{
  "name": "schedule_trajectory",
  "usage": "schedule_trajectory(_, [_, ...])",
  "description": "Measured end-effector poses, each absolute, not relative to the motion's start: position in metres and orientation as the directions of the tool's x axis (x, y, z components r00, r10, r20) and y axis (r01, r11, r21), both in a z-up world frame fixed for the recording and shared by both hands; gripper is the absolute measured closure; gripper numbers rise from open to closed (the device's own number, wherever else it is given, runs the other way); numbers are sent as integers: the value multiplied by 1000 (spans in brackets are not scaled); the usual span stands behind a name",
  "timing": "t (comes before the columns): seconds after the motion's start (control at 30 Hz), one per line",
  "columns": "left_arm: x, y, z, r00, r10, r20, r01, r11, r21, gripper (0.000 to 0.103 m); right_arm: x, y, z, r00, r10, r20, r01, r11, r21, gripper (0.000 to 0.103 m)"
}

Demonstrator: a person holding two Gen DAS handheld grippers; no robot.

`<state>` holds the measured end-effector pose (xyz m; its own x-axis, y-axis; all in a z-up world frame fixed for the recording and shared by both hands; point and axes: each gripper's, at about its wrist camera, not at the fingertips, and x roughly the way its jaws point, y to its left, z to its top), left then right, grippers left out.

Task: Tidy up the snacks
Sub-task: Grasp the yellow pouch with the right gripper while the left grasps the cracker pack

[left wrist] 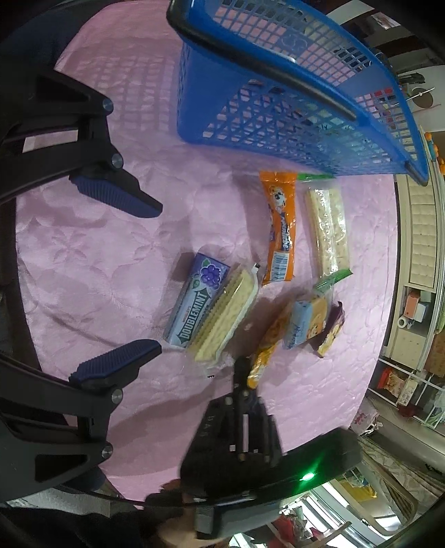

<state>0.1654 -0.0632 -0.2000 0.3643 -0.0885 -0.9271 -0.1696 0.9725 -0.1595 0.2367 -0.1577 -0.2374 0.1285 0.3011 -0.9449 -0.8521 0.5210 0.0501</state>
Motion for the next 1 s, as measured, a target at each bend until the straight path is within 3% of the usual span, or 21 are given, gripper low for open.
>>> schedule_trajectory(0.33, [186,-73,-200,348,-144,-926,-174,961,-214,31,215,-201,-218,174,385,-906,-767,630,120,100])
schedule_trajectory(0.57, [227,-80,-214,297,-143,-944,-167,966,-198,31,215,-224,-219,209,366,-907,-732,674,103,100])
schedule_trajectory(0.73, [258,-77,-230,285,-41,-958,-196,976,-100,31,219,-232,-216,214,384,-898,-721,683,120,100])
schedule_trajectory(1.0, [285,-82,-249,222,-104,-970,-167,975,-143,31,224,-237,-216,198,425,-883,-704,688,173,99])
